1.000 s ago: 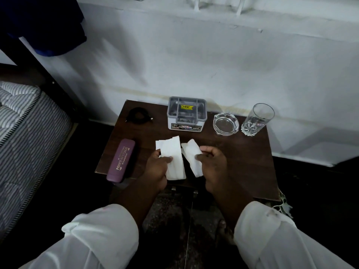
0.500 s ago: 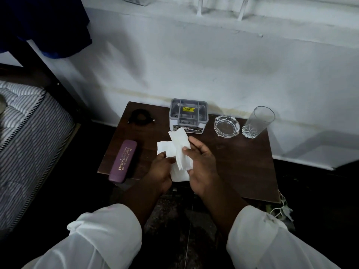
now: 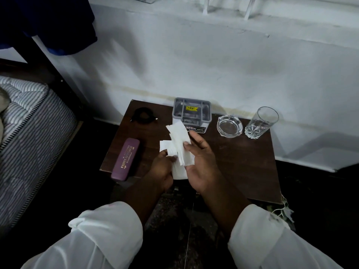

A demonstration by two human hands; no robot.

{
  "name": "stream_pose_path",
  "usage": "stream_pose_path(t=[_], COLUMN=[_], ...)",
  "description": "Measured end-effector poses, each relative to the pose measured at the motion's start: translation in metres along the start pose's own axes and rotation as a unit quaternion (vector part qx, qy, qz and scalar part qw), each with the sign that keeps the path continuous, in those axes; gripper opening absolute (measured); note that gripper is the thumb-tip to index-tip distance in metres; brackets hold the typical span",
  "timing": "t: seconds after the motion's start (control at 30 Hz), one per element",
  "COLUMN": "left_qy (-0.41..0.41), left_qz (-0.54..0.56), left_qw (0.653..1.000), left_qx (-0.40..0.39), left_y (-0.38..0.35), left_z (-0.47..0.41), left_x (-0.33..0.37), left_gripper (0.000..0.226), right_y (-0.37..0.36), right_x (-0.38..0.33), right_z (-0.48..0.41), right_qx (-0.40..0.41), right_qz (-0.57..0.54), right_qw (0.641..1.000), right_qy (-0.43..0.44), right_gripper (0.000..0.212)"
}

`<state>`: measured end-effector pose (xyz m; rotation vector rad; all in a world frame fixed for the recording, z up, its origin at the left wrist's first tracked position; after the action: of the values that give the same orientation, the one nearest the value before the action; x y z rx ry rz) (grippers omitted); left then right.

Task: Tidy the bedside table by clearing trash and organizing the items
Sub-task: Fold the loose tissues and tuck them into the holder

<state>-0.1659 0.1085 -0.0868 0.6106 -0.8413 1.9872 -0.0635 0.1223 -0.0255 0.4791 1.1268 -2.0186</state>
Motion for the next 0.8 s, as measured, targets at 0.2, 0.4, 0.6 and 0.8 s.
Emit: stream_pose_path(t=[0.2, 0.4, 0.6, 0.8], left_qy=[-0.01, -0.014, -0.024, -0.001], left_qz=[0.021, 0.017, 0.032, 0.053], left_qw=[1.0, 1.0, 0.999, 0.998], left_qx=[-0.021, -0.001, 0.003, -0.017], left_y=[-0.002, 0.002, 0.006, 0.007], left_z=[0.004, 0.0, -0.007, -0.005], left_x=[0.004, 0.005, 0.005, 0.0], left_gripper=[0.038, 0.042, 0.043, 0.032], right_y=[0.001, 0.023, 0.014, 0.009], right_x=[0.015, 0.017, 0.005, 0.008], right_z=[0.0, 0.001, 0.009, 0.009], right_qx=[0.014, 0.119, 0.148, 0.136], right_qz=[0.025, 0.233, 0.347, 0.233], right_qw=[0.999, 0.965, 0.921, 0.96], right_qy=[-0.04, 0.025, 0.098, 0.079], right_gripper=[0.049, 0.042, 0.04, 0.042])
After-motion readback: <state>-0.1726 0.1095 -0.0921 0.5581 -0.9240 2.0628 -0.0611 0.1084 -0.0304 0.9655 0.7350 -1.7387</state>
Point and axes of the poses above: each hand's wrist, its own z-axis away from the middle knuckle, its own y-axis out of the back of the hand, x = y × z, the point moved 8 cm from there along -z, towards the middle knuckle, and after that the axes turned 3 degrees about -y, right-handed, at the moved point
